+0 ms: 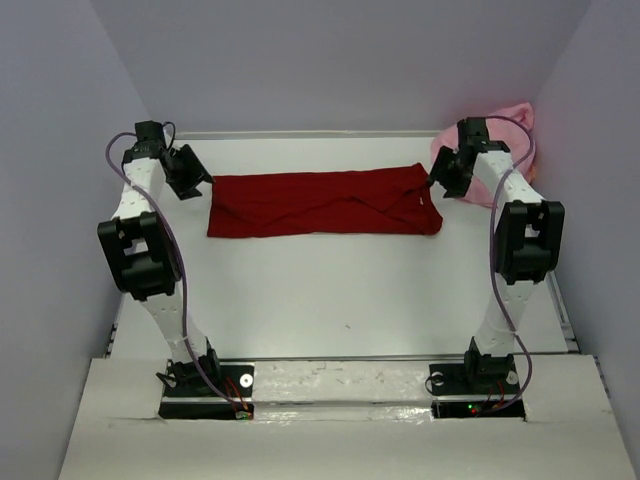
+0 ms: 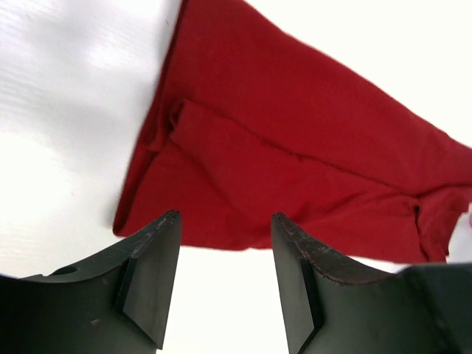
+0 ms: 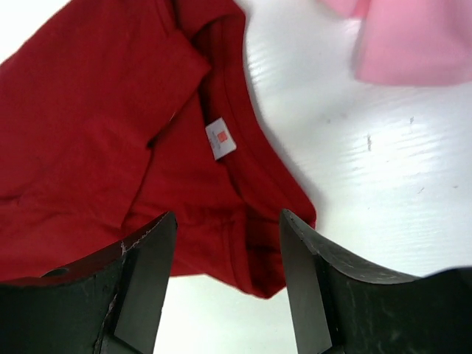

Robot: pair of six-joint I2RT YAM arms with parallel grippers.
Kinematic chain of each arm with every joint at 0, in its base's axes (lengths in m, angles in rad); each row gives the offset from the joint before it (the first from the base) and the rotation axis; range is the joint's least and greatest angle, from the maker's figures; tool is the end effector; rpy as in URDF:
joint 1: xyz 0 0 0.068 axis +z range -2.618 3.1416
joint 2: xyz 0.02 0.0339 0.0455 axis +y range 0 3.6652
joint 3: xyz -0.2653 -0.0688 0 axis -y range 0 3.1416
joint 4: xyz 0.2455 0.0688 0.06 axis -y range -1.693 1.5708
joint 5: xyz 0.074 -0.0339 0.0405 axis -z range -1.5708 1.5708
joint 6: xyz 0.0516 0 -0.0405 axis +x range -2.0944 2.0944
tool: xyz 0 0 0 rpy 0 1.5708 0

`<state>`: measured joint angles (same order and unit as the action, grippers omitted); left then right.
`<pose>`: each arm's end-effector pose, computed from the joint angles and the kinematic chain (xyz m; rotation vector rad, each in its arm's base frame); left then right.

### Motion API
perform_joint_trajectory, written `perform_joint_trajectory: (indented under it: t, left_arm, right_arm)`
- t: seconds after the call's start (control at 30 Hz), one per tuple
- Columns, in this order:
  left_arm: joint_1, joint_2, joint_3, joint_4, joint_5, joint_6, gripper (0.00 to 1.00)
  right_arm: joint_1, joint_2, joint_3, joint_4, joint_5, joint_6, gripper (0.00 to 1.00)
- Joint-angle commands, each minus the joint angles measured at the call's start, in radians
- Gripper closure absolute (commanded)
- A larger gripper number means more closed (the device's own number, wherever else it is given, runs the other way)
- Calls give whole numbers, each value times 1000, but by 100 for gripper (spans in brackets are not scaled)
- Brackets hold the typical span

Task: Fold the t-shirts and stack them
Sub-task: Fold the other side of the tshirt into a rectangle

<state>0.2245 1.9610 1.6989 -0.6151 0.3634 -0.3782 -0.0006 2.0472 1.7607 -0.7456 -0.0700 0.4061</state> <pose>0.4445 0.0827 0.2592 -0.5674 2.3692 -0.5127 0.4585 0.0033 0.2297 0.5039 2.5691 0.2353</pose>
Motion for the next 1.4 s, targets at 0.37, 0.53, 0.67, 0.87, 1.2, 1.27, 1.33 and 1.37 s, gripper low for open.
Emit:
perform_joint_trajectory:
  t: [0.37,0.53,0.67,0.87,1.2,1.27,1.33,1.37]
  left_arm:
    - [-17,-119,-298,132,319,42,39]
    - [-22,-88,-294,140,316,51,40]
    - [-22,-68,-269,127,304,58,40]
    - [-22,-57,-254,114,290,65,40]
    - [-24,-33,-263,97,261,71,40]
    - [-24,-27,-265,94,252,73,41]
    - [-25,-14,-263,81,235,76,41]
    - [-25,-11,-259,78,227,78,41]
  right_arm:
    - [-7,-185,-245,83,-232,71,43]
    - [-7,-174,-256,94,-244,66,50]
    - [-7,-171,-273,95,-243,65,52]
    - [-7,-191,-320,92,-206,51,51]
    - [-7,-200,-365,101,-180,43,51]
    - [-7,-193,-360,101,-179,40,54]
    - [-7,-185,-359,104,-180,45,65]
    - [-7,-182,-359,107,-182,46,70]
